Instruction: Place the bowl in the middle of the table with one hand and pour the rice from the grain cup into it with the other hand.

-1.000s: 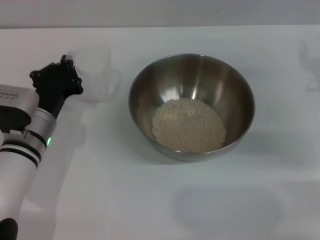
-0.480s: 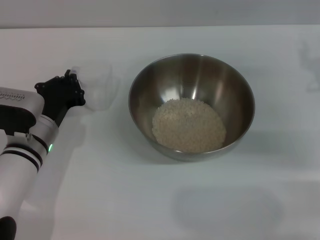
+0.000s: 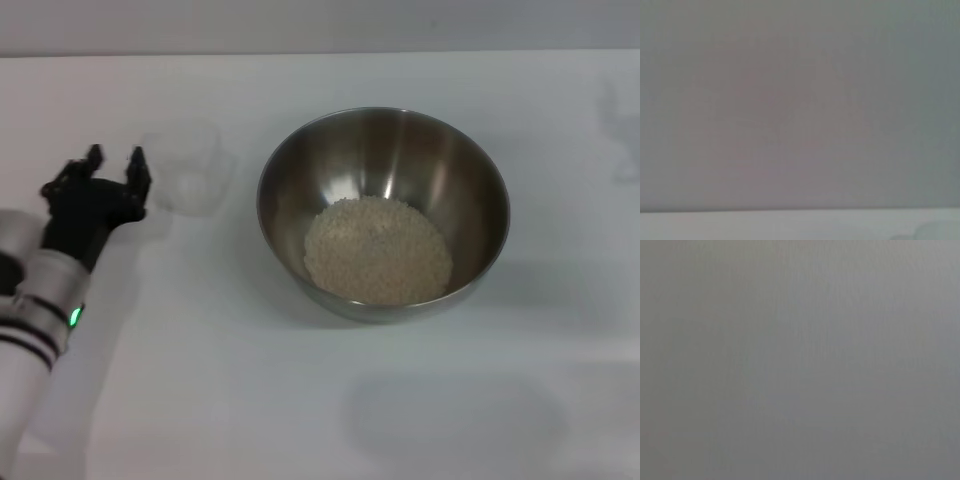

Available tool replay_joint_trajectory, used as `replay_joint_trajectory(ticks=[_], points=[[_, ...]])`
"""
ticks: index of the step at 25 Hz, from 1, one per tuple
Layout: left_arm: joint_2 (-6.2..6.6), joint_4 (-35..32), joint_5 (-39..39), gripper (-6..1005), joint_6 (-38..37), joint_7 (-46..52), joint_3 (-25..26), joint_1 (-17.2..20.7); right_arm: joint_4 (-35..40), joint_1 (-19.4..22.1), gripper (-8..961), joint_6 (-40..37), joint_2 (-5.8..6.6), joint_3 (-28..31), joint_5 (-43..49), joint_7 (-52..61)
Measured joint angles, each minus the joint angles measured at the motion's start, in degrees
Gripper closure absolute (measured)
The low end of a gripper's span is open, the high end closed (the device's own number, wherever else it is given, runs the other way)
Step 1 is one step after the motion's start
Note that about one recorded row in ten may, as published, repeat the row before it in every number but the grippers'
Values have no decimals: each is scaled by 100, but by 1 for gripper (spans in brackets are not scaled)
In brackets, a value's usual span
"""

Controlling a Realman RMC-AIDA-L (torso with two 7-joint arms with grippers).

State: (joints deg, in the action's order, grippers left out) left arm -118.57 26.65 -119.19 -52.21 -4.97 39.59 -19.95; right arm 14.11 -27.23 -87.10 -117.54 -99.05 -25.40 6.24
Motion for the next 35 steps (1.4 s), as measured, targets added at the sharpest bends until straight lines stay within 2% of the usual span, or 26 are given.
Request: replay_joint_trajectory(ticks=[3,4,5,7,8,9,10,13,24,35], points=[[1,-44,-6,610,-764,188,-177,275,-94,-2,429,1,1,0,0,-10],[1,-44,-6,576,-764,188,-177,275,-94,-2,429,1,1,0,0,-10],[-8,-79,-6,542,-1466,283,-381,438,-236,-4,428,19,0,1,-7,-3],[-11,-83,-6,474,-1606,297,-416,463,-322,-7,427,43,-10,0,-7,13],[-27,-87,-8,440,-2308,314,-559,568,-488,-27,427,162,-37,-24,-3,57],[-27,-87,-8,406,-2308,314,-559,568,-488,-27,426,162,-37,-24,-3,57],[-32,-86,-8,372,-2704,309,-646,589,-564,-38,426,248,-52,-37,-1,91],[-39,-100,-4,153,-2970,316,-666,528,-645,-68,424,882,-128,-31,0,176],[-26,-136,36,147,-3033,316,-563,487,-462,-150,418,1492,-146,-66,7,118],[-25,-134,36,147,-3048,324,-556,422,-447,-40,413,1436,-164,-134,22,166]])
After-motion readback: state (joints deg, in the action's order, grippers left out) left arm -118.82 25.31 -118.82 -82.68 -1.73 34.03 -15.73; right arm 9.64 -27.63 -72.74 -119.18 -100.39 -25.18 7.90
